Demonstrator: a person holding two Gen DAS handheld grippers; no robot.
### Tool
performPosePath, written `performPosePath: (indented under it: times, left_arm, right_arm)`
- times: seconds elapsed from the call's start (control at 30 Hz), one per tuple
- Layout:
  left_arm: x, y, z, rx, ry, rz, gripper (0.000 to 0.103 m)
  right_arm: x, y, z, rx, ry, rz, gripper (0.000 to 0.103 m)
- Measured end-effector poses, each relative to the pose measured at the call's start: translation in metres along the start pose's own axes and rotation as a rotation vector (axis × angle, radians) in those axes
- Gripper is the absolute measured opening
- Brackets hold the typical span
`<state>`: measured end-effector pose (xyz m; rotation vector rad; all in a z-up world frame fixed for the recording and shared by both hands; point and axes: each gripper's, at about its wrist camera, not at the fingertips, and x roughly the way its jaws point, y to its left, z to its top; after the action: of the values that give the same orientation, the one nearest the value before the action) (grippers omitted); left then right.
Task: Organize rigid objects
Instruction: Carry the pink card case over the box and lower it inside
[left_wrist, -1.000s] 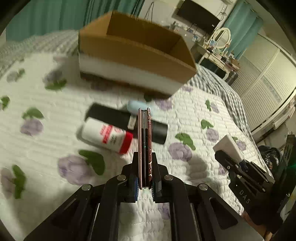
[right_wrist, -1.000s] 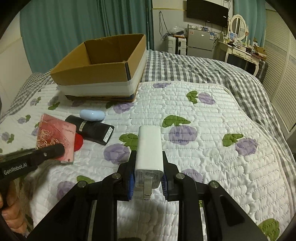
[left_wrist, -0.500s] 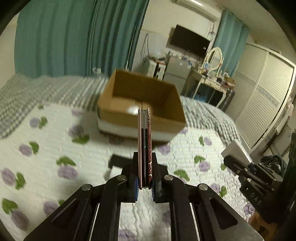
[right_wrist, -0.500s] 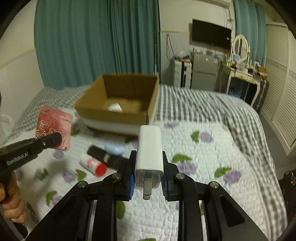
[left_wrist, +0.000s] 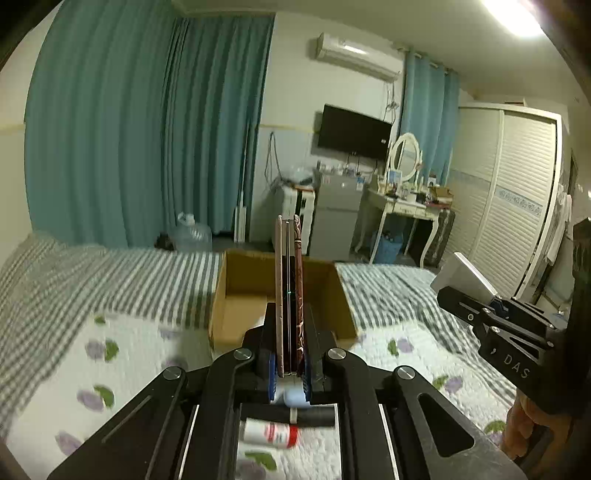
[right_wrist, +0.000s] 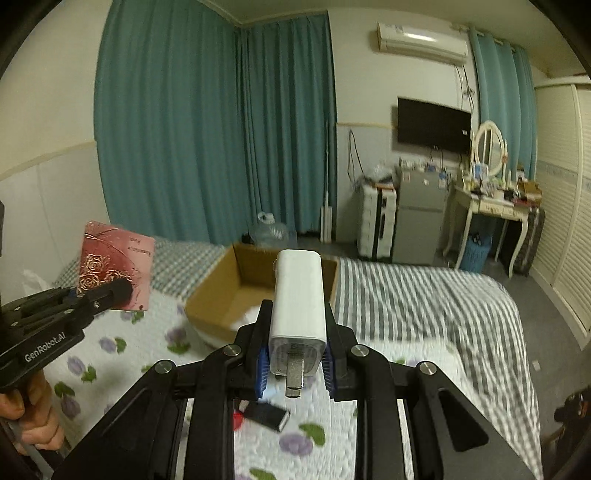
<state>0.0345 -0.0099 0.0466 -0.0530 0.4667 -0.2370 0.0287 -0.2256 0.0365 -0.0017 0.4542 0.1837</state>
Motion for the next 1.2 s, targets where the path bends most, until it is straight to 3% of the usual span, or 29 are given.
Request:
performPosePath:
  times: [0.3,0.6,0.77,0.97,1.2]
  left_arm:
    - [0.025,0.007,0.042,0.035,-0.08,0.005,0.01]
    - [0.083,0.015,0.065,0.07,-0.083,0.003,0.01]
    - [0.138,0.025,0.059,0.067,-0.009,-0.016,0.01]
    - [0.209,0.041,0.036,0.029,0.154,-0.054,0.01]
    - [0.256,0.048,0.01,0.037,0.25,-0.053,0.01]
  right_arm:
    - [0.014,0.004,0.046,-0.032,-0.098,0.013,0.022]
    - [0.083,0.013,0.064,-0.092,-0.089,0.021,0.022]
    - [0.138,0.01,0.05,-0.077,-0.008,0.046,0.022]
    - [0.198,0.014,0.026,-0.097,0.082,0.063,0.022]
    - [0.26,0.008,-0.005,-0.085,0.219,0.08,0.022]
